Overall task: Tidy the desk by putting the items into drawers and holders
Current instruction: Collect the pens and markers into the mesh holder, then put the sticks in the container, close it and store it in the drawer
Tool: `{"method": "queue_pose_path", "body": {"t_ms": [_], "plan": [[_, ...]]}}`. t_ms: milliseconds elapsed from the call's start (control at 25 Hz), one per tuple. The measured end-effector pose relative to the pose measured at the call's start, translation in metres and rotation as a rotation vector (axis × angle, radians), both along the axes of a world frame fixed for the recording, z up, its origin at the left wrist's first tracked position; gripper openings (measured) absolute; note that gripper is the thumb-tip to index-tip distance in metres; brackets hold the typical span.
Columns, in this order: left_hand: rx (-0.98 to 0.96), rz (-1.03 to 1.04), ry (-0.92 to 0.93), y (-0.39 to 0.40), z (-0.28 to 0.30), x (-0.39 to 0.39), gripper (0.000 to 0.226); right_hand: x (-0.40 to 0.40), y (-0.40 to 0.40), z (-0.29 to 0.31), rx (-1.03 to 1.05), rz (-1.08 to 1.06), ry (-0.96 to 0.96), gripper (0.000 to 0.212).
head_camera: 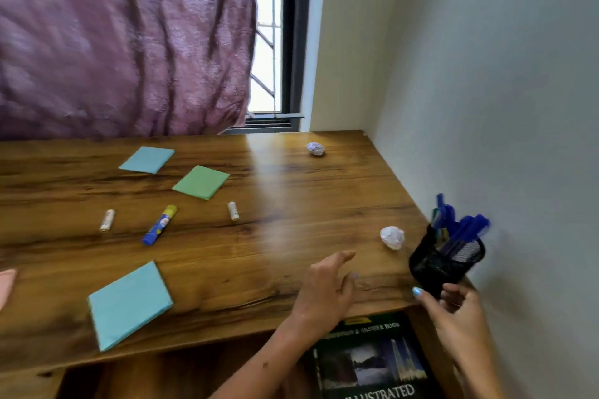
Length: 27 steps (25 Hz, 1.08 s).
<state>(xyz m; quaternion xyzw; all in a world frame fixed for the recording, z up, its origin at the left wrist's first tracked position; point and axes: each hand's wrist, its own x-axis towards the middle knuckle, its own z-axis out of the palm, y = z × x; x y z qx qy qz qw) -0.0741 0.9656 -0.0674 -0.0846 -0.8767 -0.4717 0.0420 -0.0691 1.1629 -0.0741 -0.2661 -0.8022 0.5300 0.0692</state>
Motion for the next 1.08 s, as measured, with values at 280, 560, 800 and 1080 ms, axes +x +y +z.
{"method": "queue_pose_path", "body": {"t_ms": [280, 560, 800, 1080], "plan": [[-0.091, 0.551, 0.195, -0.171, 0.021, 0.093, 0.032, 0.030, -0.124, 0.036, 0.132, 0.287, 0.061, 0.050], [-0.182, 0.888, 0.271, -0.328, 0.032, 0.233, 0.055, 0.098, -0.279, 0.065, 0.184, 0.556, 0.180, 0.040], [-0.328, 1.030, 0.236, -0.433, 0.020, 0.350, 0.067, 0.178, -0.416, 0.062, 0.206, 0.727, 0.252, 0.040], [-0.304, 1.096, 0.229, -0.504, 0.017, 0.429, 0.071, 0.242, -0.520, 0.069, 0.244, 0.784, 0.210, 0.043]]}}
